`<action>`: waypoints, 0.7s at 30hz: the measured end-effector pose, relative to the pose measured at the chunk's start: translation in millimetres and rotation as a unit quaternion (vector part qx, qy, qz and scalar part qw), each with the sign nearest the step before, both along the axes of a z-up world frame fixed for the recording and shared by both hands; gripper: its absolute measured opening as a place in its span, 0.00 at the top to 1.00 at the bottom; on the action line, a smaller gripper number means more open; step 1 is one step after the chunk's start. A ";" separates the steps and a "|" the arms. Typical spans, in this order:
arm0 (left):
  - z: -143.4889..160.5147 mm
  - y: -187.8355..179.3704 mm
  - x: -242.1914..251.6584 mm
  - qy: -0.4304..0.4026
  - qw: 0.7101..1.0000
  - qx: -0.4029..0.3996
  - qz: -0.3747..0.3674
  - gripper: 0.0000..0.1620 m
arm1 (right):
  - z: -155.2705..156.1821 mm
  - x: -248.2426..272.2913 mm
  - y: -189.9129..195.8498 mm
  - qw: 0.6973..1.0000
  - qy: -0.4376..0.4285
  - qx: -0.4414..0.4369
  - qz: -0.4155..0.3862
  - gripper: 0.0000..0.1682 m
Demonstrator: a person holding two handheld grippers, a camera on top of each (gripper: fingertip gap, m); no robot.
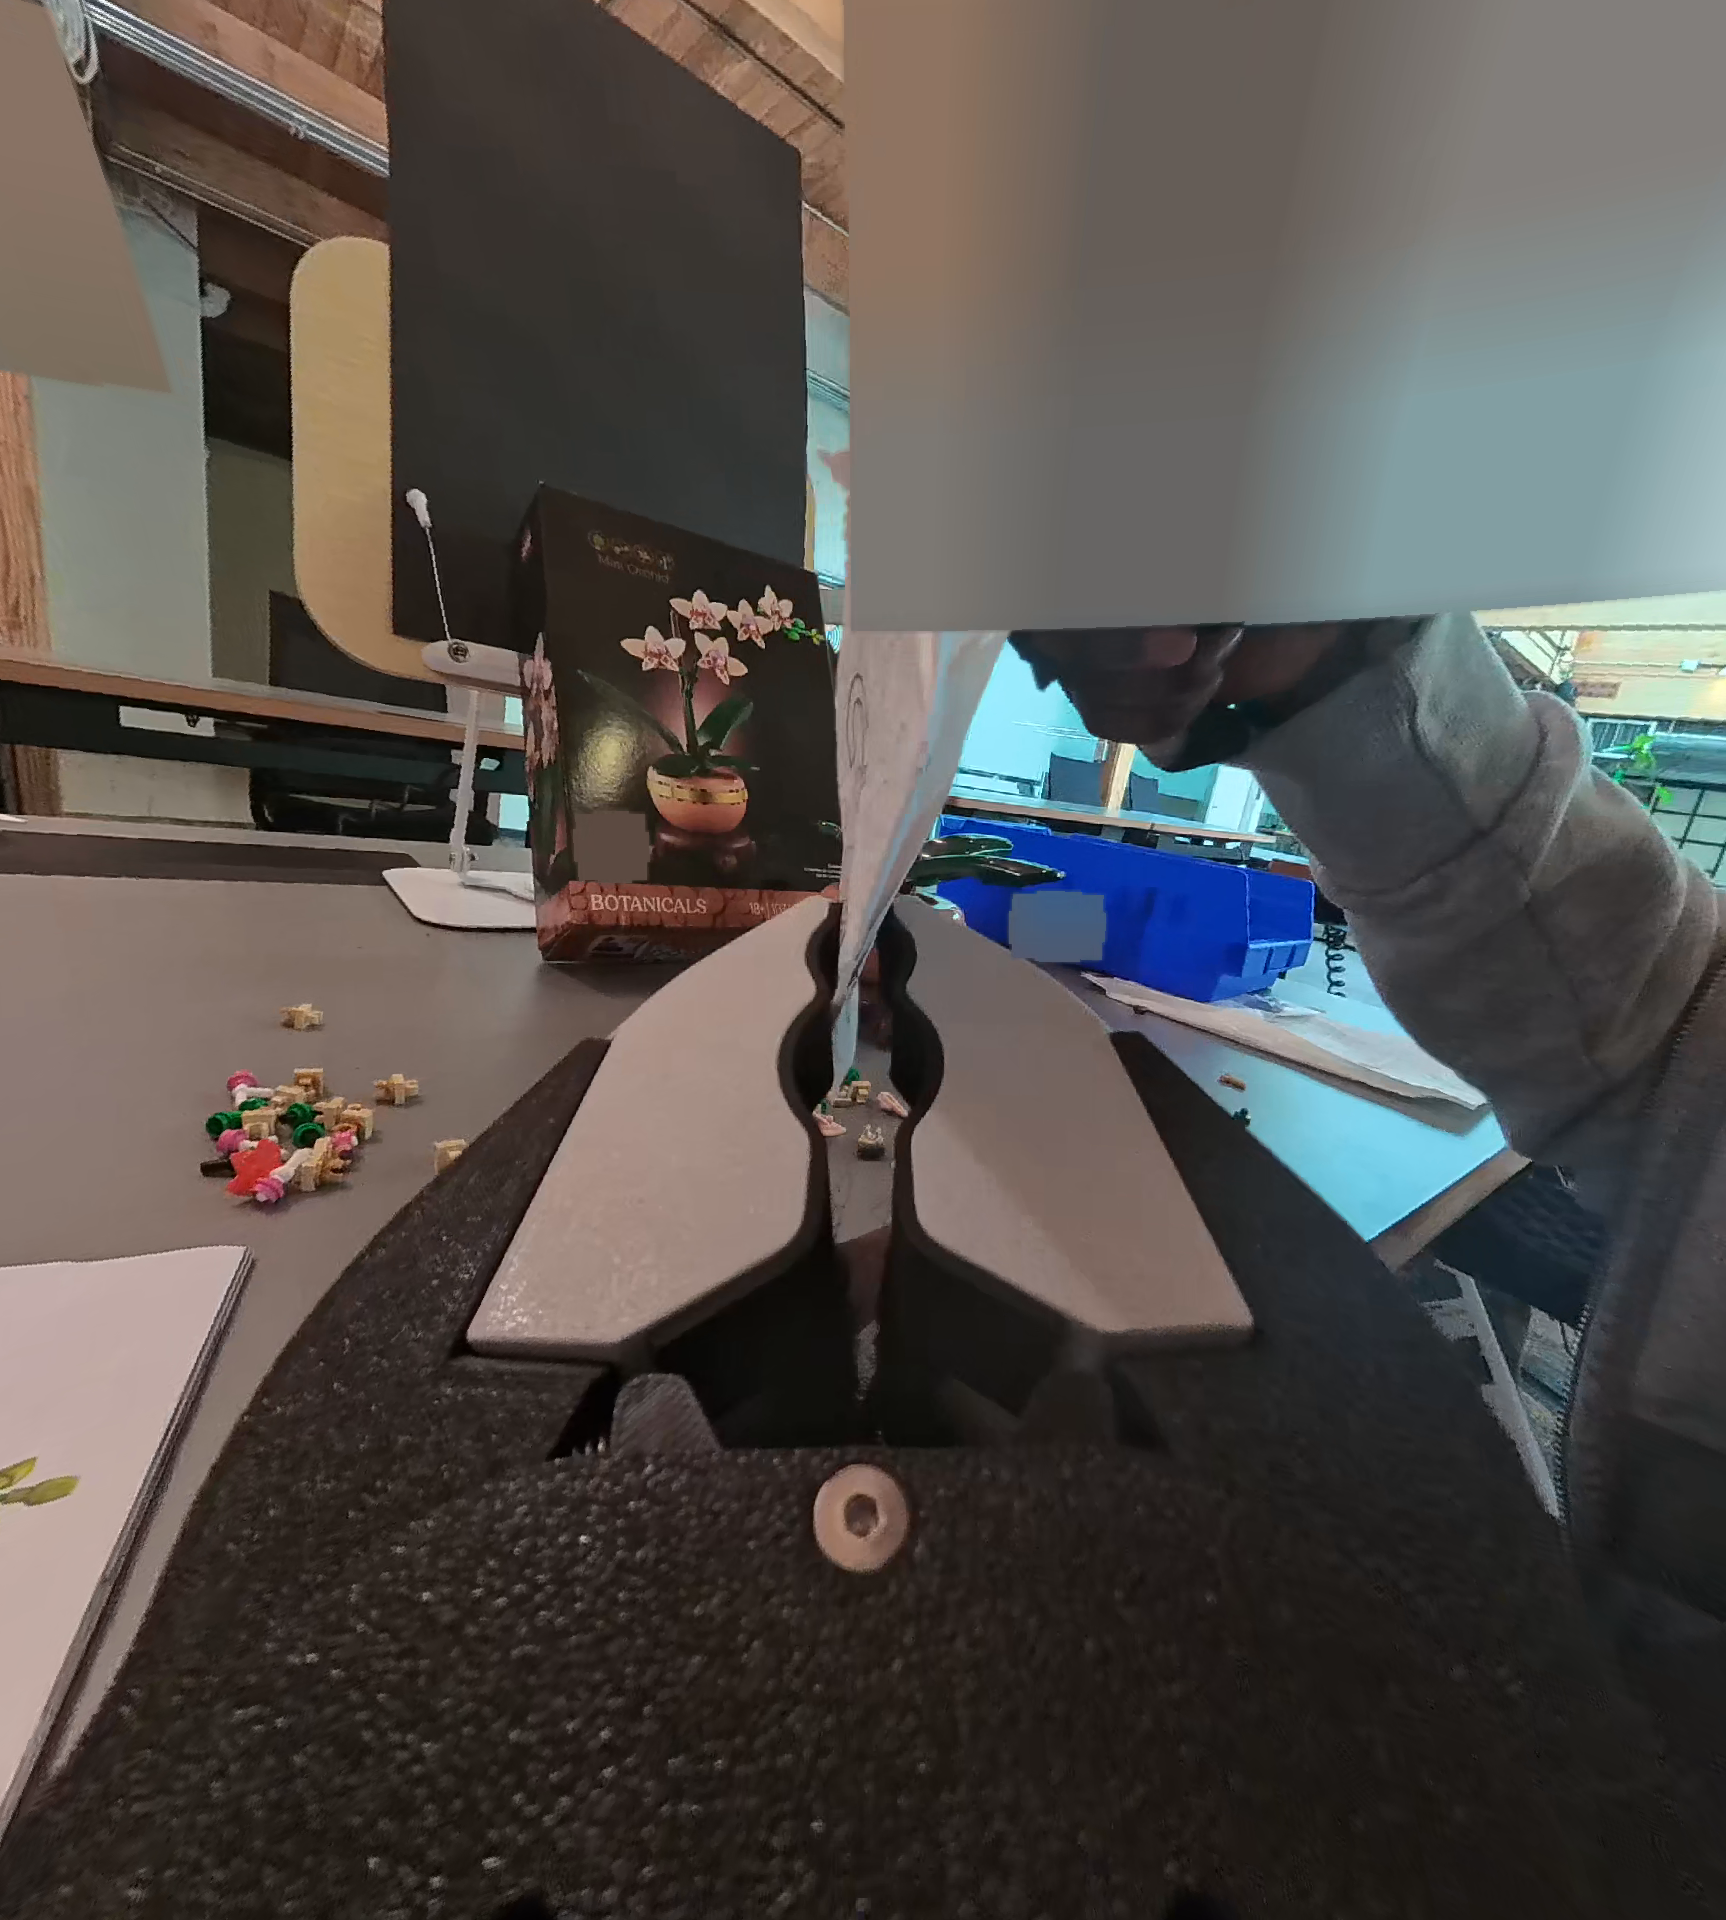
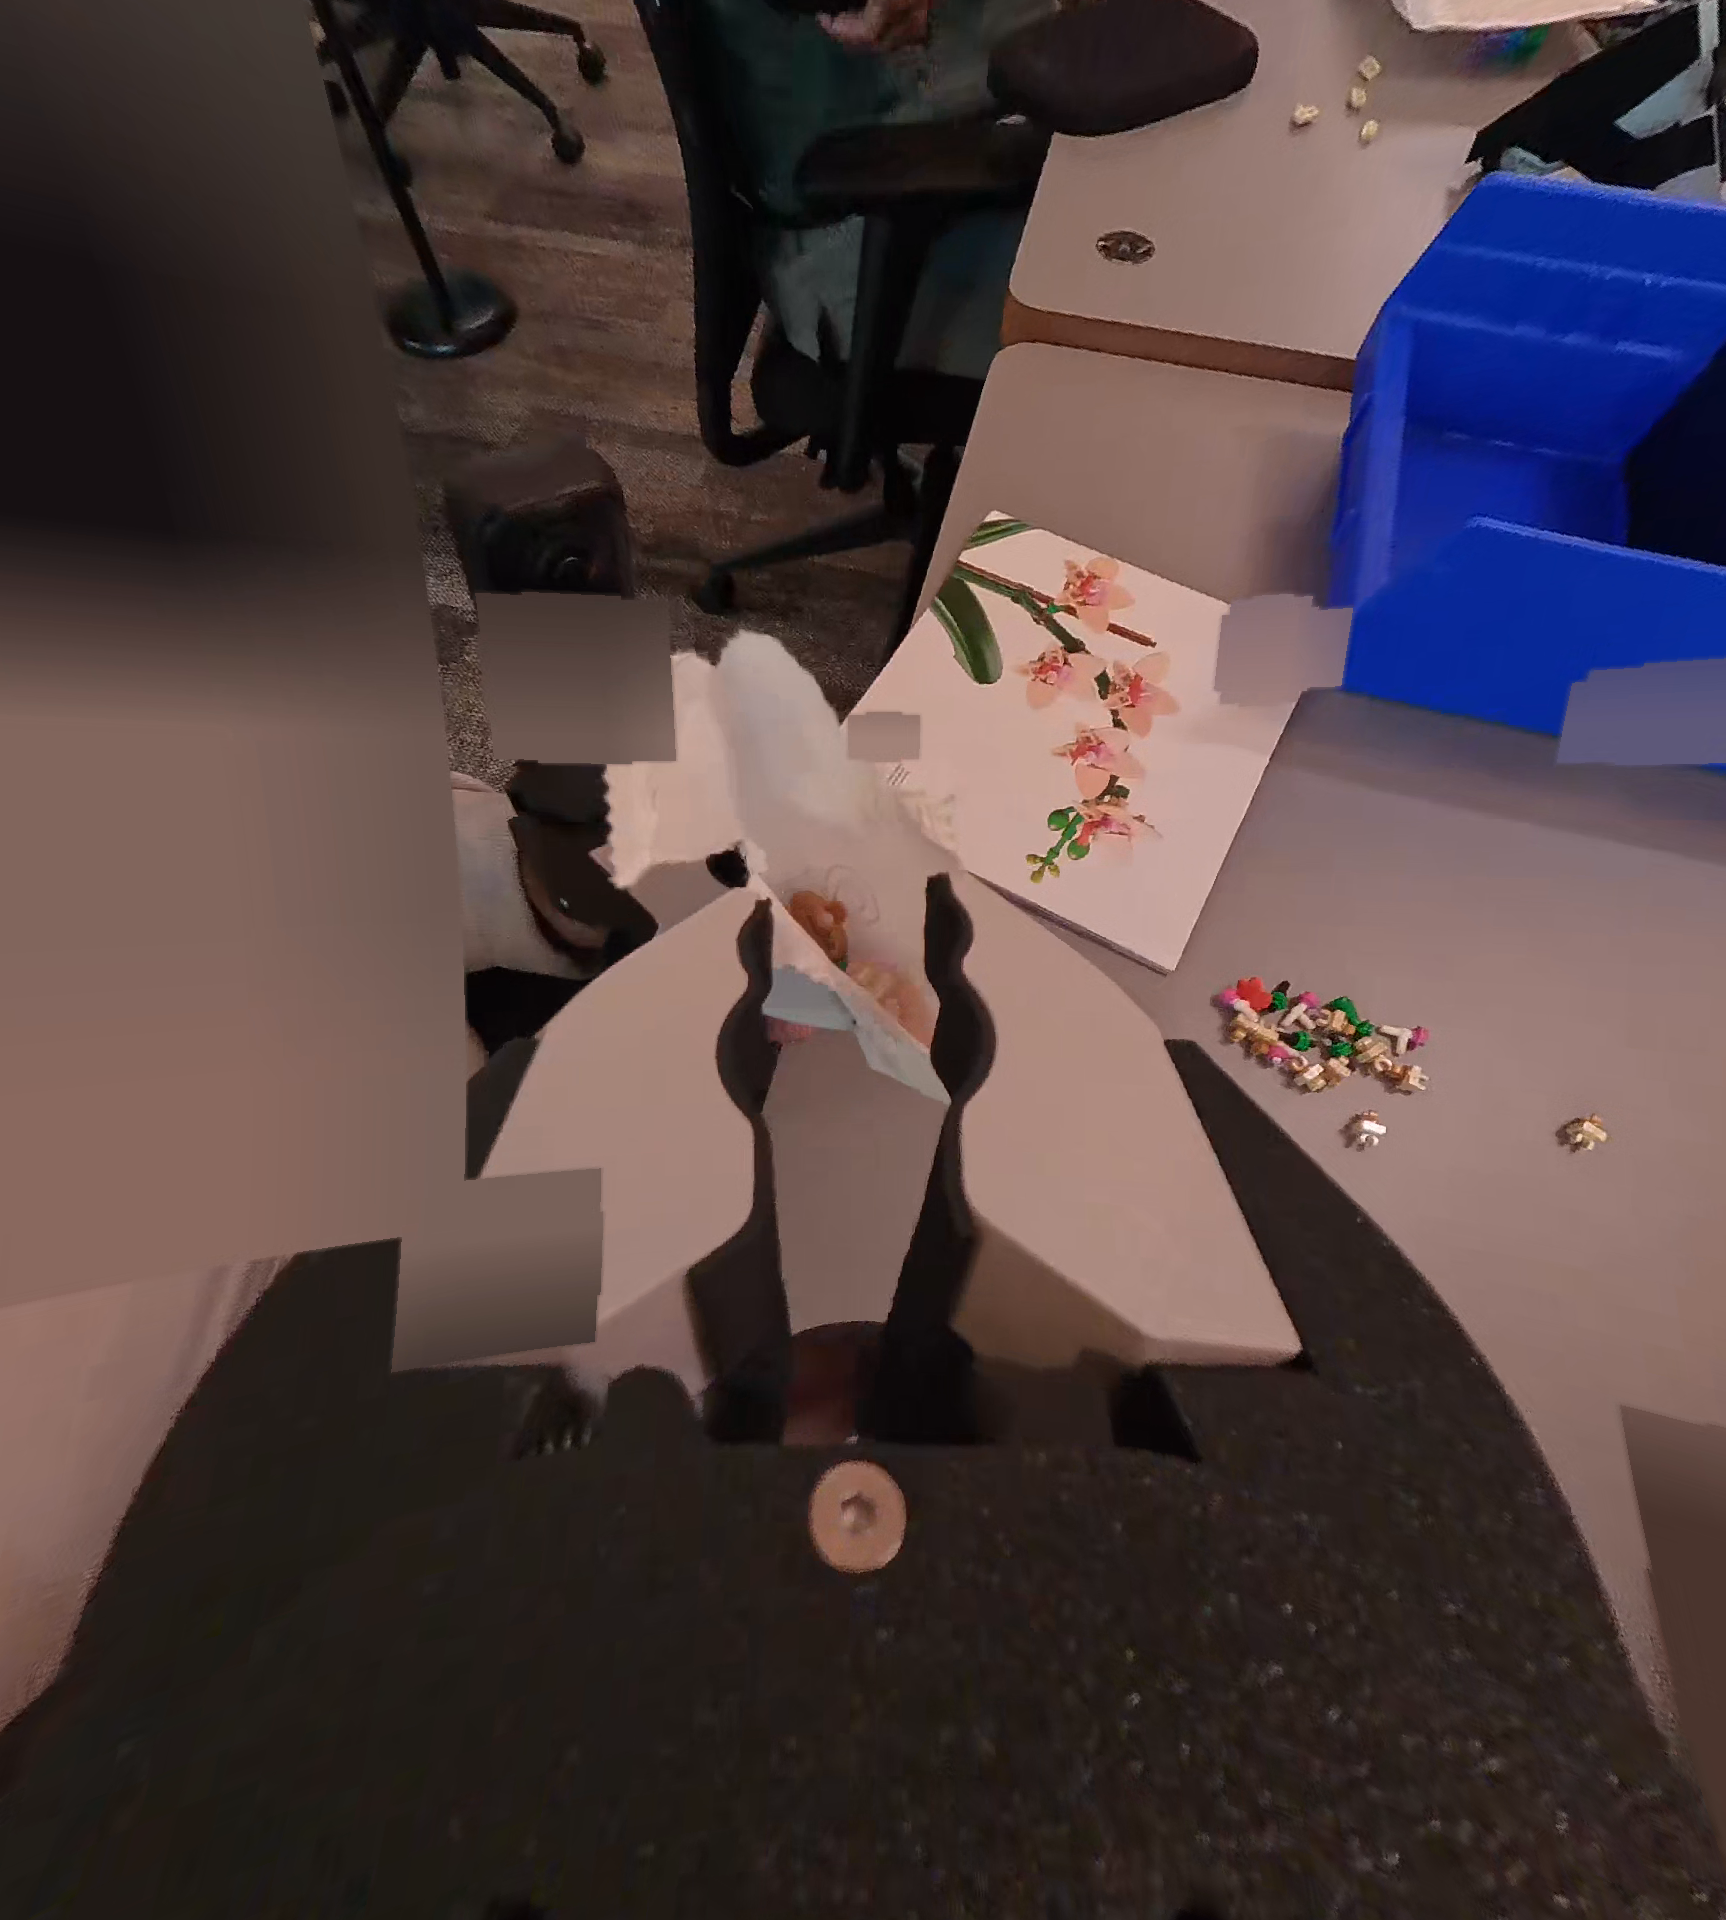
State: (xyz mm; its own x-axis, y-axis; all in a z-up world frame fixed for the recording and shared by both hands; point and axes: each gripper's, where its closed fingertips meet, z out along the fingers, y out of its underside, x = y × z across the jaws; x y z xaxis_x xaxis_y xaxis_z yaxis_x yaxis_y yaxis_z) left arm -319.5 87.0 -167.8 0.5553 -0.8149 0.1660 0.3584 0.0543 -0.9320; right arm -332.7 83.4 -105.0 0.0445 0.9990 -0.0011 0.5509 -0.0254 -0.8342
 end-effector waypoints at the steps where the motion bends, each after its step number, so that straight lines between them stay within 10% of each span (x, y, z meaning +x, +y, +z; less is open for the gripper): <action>1: 0.0 0.0 0.3 0.002 1.000 0.001 0.001 0.97 | -0.7 1.0 -0.1 1.000 -0.003 0.000 0.000 0.80; 6: 1.0 3.9 -5.1 -0.001 1.000 0.001 0.023 0.97 | 8.1 25.3 -1.2 1.000 0.006 0.013 -0.012 0.83; 13: 7.0 4.8 -11.9 -0.019 0.999 -0.001 0.030 0.97 | -136.5 130.1 26.9 0.942 -0.260 -0.016 -0.210 0.85; 21: 4.6 3.2 -6.7 -0.003 1.000 0.004 0.025 0.97 | -169.3 131.9 38.4 0.939 -0.214 -0.079 -0.257 0.90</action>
State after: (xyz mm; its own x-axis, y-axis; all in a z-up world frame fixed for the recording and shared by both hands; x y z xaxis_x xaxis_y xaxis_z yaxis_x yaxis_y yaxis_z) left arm -326.2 90.2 -163.2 0.5945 -0.7875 0.1624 0.3604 0.0804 -0.9293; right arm -200.8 121.8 -274.3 0.5508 0.8344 -0.0187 0.7161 -0.4840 -0.5029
